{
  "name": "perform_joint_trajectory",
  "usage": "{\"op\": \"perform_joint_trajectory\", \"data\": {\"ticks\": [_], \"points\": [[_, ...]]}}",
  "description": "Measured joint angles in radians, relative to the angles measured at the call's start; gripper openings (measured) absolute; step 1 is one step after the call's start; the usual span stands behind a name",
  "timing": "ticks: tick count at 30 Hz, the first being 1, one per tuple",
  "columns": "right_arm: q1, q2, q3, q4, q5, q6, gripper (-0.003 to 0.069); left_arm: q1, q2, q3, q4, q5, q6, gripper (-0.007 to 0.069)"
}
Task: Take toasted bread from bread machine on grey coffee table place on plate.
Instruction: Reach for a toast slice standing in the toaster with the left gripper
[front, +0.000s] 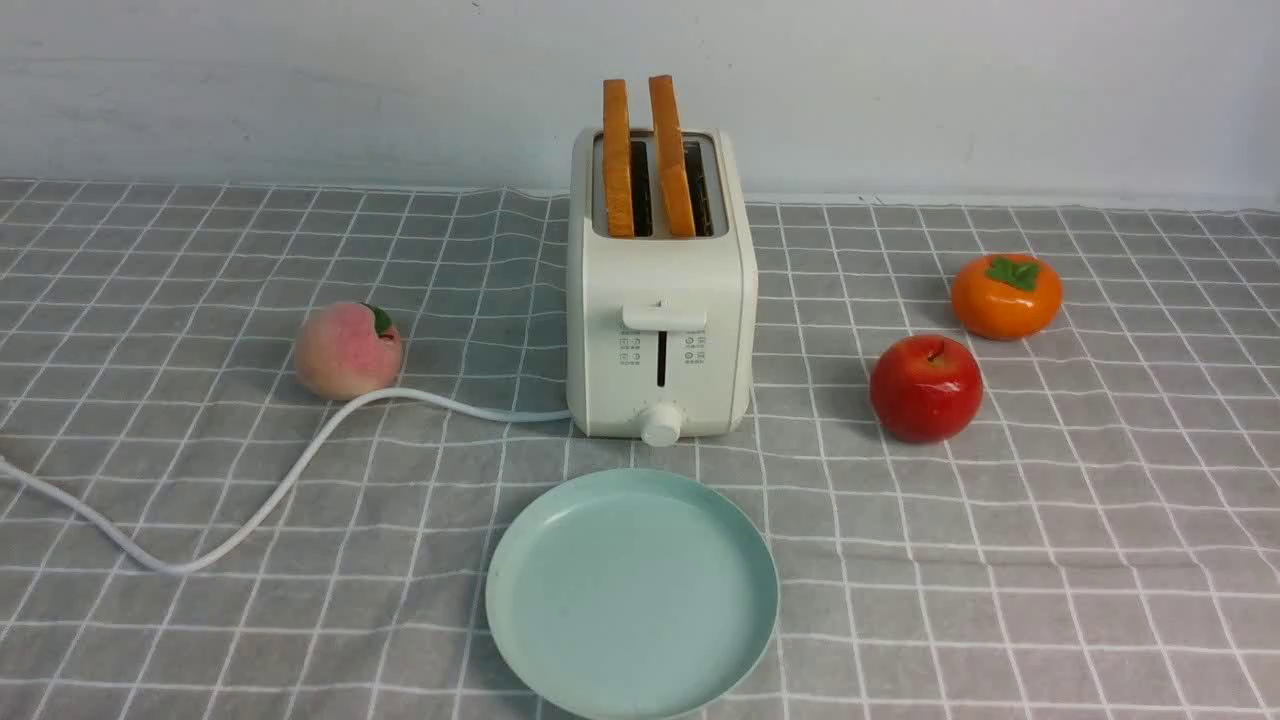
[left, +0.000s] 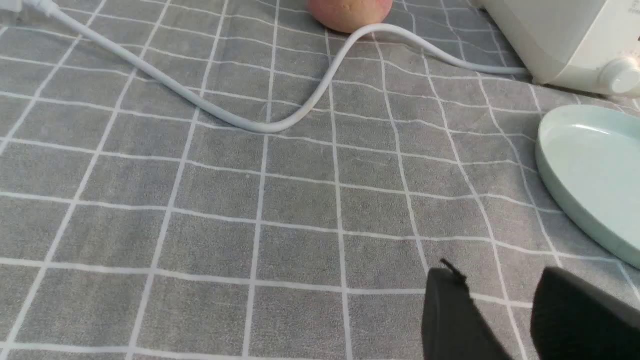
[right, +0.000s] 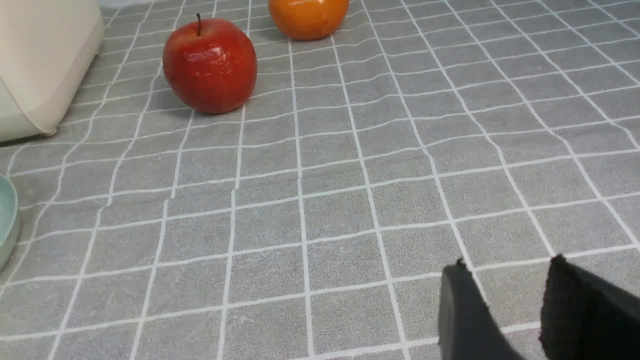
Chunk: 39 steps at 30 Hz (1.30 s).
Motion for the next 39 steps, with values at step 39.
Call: {"op": "perform_joint_trajectory", "data": {"ticks": [39], "points": [[0.000,0.000,0.001,0.068,-0.028,0.010,0.0240,0.000,0.000,0.000,-0.528,-0.662,-0.232,0.0231]]}}
